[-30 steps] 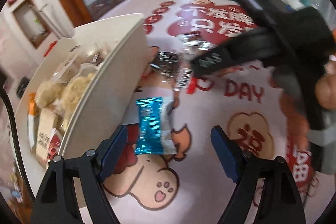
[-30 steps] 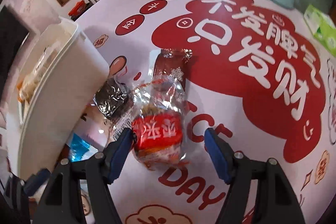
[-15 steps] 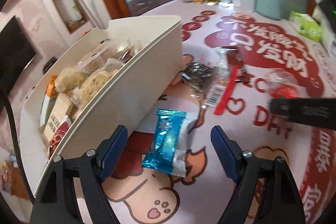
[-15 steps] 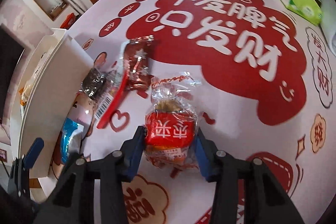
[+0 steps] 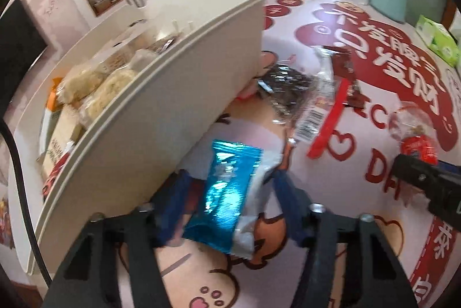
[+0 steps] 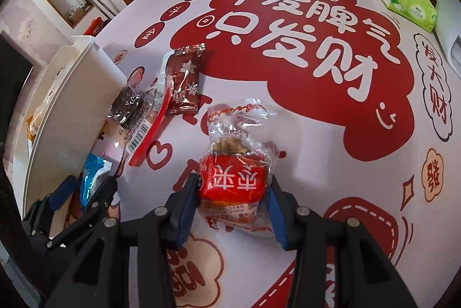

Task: Organize snacks
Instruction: 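Grasp the red-wrapped bread bag with the right tool while the left tool grasps the blue foil wrapper, then carry the bread bag and blue foil wrapper over the white tray with both tools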

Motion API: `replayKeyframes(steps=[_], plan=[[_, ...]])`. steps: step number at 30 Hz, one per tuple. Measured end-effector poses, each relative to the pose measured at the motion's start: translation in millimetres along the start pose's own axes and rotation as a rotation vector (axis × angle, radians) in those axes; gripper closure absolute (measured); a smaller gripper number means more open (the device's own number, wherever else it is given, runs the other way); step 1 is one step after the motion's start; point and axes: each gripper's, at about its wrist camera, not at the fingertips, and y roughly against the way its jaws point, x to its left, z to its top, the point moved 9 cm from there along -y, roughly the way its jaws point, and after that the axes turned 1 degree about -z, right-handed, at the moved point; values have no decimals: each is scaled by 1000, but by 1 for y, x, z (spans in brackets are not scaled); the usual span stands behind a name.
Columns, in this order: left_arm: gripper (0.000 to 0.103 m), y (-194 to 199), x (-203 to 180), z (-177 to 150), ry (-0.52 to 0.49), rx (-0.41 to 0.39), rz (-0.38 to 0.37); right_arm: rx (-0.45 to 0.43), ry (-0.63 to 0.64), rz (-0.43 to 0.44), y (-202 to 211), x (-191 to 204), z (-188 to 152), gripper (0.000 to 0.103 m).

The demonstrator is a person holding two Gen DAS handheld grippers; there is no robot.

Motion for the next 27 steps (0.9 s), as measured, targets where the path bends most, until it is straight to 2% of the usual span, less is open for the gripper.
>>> replayKeyframes(steps=[1, 2, 10, 16, 21, 27], plan=[[69, 1, -5, 0, -12, 3, -18, 1, -1, 2, 0, 1, -1, 57], [72, 1, -9, -1, -23, 5, -33, 1, -1, 3, 1, 3, -2, 57], [76, 6, -18, -3, -77, 46, -103, -26, 2, -8, 17, 11, -15, 58], [77, 32, -22, -11, -196, 76, -189, -73, -44, -3, 46, 15, -27, 58], [77, 80, -14, 6, -245, 7, -326, -120, -104, 14, 75, 26, -43, 58], [77, 131, 28, 43, -276, -119, -403, -147, -122, 18, 105, 53, -56, 58]])
